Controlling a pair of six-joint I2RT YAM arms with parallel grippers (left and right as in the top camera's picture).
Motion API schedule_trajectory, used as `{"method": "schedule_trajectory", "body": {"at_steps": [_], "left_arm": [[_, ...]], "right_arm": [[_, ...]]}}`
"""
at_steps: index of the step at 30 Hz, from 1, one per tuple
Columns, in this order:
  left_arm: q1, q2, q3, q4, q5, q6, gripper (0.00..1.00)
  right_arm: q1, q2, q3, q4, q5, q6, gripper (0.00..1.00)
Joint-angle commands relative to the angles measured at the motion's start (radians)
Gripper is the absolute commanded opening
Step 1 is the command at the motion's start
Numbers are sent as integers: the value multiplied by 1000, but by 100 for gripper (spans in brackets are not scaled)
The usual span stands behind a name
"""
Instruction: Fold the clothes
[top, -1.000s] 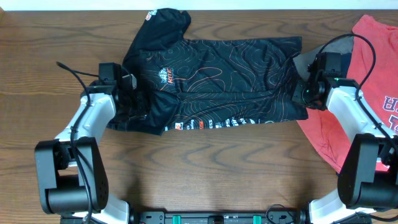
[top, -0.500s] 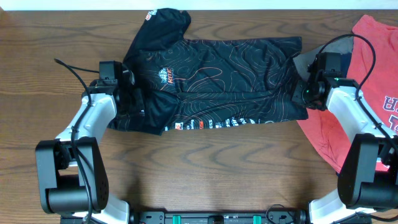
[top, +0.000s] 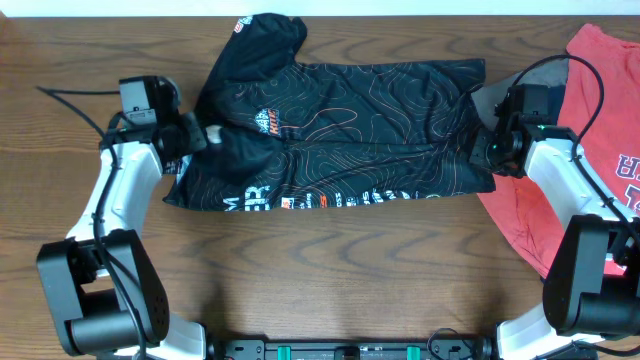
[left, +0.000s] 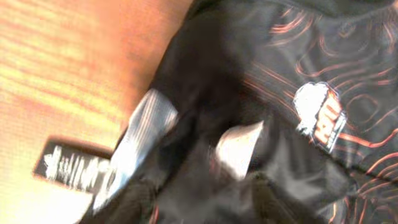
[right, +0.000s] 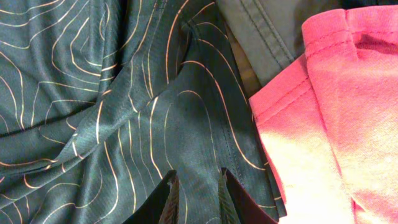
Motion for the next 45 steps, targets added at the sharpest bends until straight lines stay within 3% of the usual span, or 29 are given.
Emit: {"method": "schedule_trajectory", "body": {"at_steps": [1, 5, 11, 24, 26, 28, 34, 41, 45], "left_arm": [[2, -6, 3, -52, -35, -5, 63], [3, -6, 1, -146, -108, -3, 66], [26, -2, -33, -182, -228, -17, 87], [94, 133, -36, -178, -128, -38, 88], [94, 164, -36, -179, -119, -38, 83], [94, 189, -36, -183, -119, -38, 70], [106, 187, -36, -211, -129, -38, 6], [240, 161, -36, -383, -248, -193, 6], [331, 150, -36, -466, -247, -202, 6]], "right_arm": [[8, 8, 0, -2, 6, 3, 21], [8, 8, 0, -8, 6, 3, 21], [8, 8, 0, -35, 8, 2, 23], [8, 8, 0, -53, 10, 3, 26], [8, 8, 0, -57, 10, 3, 26], [8, 8, 0, -61, 10, 2, 26], [8, 8, 0, -65, 10, 3, 26], [8, 8, 0, -94, 10, 3, 26], [8, 8, 0, -149, 9, 8, 26]]}}
